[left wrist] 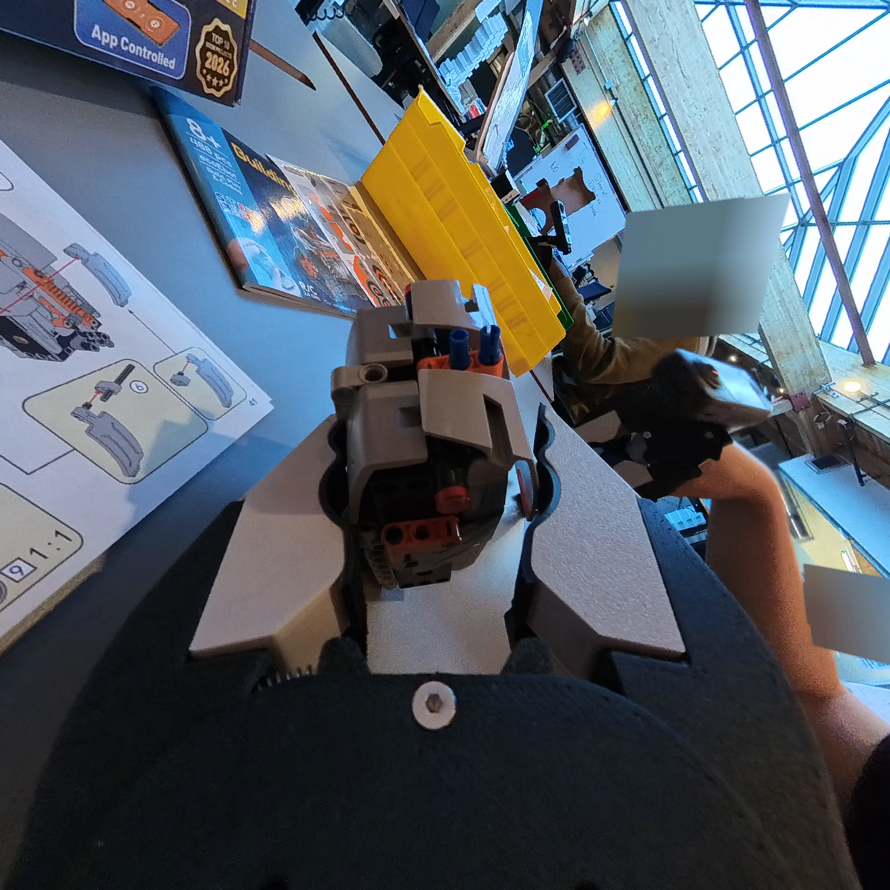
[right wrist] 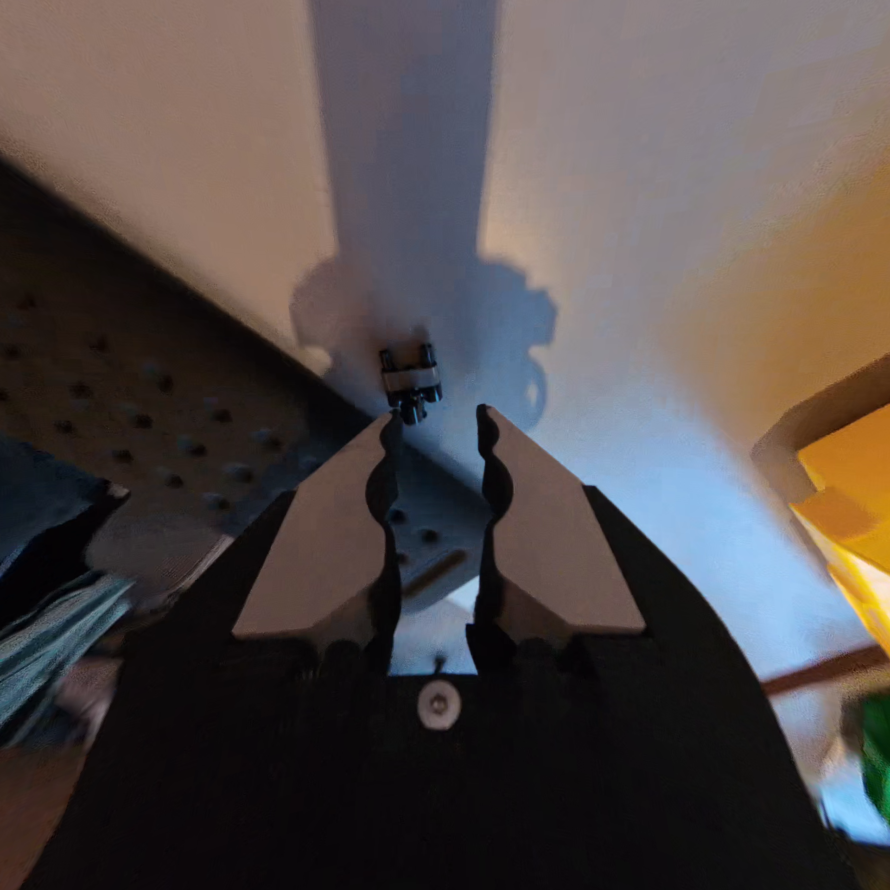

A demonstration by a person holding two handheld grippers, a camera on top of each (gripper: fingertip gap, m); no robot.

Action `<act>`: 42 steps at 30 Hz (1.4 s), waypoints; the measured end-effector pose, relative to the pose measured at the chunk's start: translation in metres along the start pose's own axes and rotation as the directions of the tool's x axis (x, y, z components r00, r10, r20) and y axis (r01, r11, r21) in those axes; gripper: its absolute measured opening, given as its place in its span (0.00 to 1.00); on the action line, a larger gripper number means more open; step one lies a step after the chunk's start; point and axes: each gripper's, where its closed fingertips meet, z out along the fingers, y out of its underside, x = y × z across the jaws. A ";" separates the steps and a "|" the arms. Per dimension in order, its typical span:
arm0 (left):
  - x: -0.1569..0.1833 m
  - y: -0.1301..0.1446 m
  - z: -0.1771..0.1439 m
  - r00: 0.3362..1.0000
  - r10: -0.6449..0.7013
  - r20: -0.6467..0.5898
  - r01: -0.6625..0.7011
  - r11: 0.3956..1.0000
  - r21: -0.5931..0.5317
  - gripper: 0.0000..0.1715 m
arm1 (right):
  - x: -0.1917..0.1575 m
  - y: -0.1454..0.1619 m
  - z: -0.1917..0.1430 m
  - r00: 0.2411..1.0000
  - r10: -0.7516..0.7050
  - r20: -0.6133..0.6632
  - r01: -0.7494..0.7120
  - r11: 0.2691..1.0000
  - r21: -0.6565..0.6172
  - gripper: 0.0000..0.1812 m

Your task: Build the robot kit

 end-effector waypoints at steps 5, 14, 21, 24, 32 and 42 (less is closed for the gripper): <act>0.001 0.000 0.002 1.000 0.002 -0.009 -0.002 1.000 -0.003 0.44 | -0.001 0.013 0.000 1.000 0.009 0.019 -0.015 0.929 0.369 0.13; 0.001 0.000 0.001 1.000 -0.003 -0.013 0.003 1.000 0.000 0.43 | -0.008 0.001 0.008 0.991 -0.093 0.096 0.032 0.862 0.506 0.10; 0.002 0.000 0.002 1.000 0.009 -0.018 -0.009 1.000 0.001 0.44 | -0.005 -0.004 0.005 0.994 -0.111 0.016 0.078 0.786 0.613 0.03; 0.003 0.000 0.002 1.000 0.013 -0.017 -0.013 1.000 0.003 0.44 | -0.006 -0.018 -0.015 0.997 -0.080 -0.002 0.060 0.730 0.681 0.03; 0.006 0.003 0.003 0.998 0.057 0.018 -0.057 0.998 0.010 0.43 | -0.024 -0.092 -0.040 0.991 -0.058 -0.120 0.116 0.813 0.571 0.03; 0.004 0.003 0.002 0.999 0.018 0.038 -0.019 0.999 0.029 0.43 | -0.049 -0.158 -0.036 0.985 -0.075 -0.155 0.145 0.845 0.514 0.03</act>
